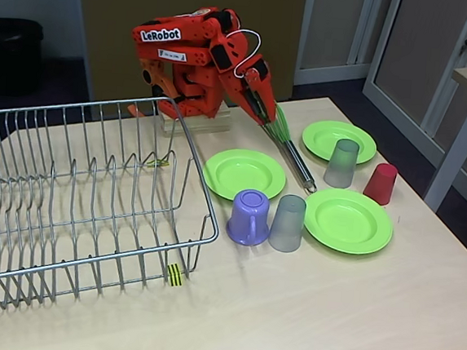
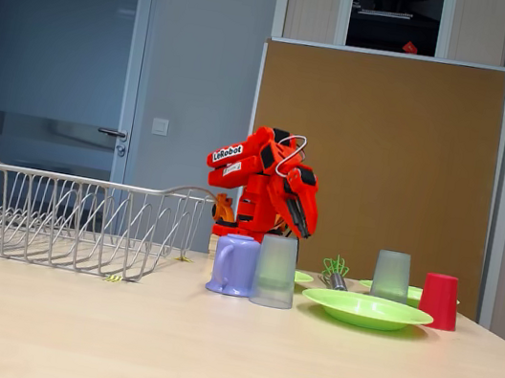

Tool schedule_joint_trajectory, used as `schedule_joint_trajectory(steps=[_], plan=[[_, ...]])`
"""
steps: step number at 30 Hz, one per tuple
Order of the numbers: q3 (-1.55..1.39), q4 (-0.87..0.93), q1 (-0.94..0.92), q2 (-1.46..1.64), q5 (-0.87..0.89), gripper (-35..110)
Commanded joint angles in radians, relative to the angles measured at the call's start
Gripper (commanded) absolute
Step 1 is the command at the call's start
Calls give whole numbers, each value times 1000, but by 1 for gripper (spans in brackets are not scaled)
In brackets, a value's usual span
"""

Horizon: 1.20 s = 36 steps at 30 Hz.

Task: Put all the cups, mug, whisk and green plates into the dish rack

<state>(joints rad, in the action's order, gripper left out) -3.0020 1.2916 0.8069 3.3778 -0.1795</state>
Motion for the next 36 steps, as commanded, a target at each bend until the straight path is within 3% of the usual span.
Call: schedule_joint_trajectory(steps=[1, 10, 26, 29, 32, 36], plan=[[120, 46, 0, 12, 18, 0], [334, 100, -8, -89, 51, 0], [991, 48, -12, -988, 84, 0], [1063, 18, 9, -1120, 241, 0], [1055, -104, 14, -1173, 291, 0], [1083, -153, 54, -1238, 652, 6]])
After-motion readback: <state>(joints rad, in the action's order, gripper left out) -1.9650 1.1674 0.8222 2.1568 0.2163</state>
